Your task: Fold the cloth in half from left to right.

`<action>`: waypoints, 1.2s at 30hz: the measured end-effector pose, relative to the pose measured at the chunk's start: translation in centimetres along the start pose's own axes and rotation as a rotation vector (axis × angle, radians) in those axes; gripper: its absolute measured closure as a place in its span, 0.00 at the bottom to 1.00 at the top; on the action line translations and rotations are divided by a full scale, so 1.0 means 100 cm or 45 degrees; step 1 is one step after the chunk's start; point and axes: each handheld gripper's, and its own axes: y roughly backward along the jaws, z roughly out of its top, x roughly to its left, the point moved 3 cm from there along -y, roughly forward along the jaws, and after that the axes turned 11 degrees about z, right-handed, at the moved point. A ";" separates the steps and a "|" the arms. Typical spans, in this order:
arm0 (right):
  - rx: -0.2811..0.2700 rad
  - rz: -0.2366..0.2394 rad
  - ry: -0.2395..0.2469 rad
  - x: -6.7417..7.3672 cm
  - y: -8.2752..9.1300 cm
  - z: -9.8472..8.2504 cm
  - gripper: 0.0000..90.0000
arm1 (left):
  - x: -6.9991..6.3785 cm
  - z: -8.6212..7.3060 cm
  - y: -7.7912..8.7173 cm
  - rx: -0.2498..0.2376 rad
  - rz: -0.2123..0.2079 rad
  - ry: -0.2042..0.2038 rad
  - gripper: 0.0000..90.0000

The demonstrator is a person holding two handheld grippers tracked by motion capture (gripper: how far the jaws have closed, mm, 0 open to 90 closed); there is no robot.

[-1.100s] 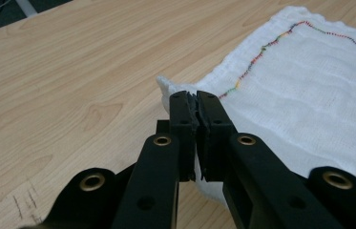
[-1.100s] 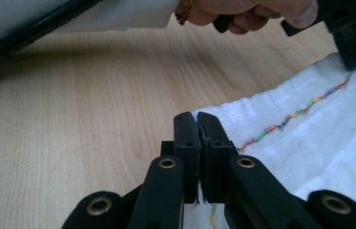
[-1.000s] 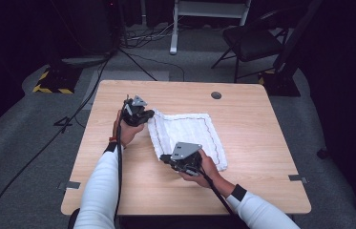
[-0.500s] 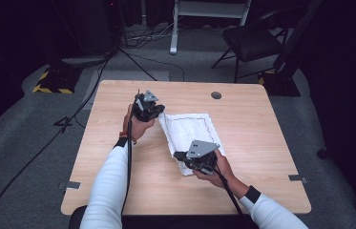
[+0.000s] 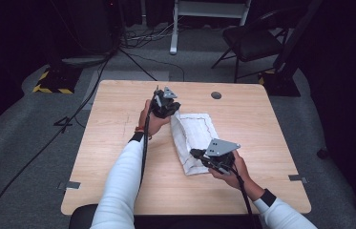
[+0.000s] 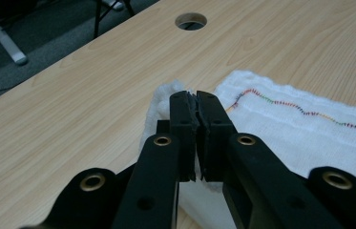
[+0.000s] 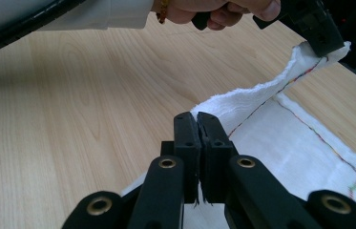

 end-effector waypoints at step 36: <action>0.208 -0.081 -0.212 -0.031 0.045 -0.086 0.96 | -0.079 0.032 -0.081 0.115 -0.006 -0.074 0.75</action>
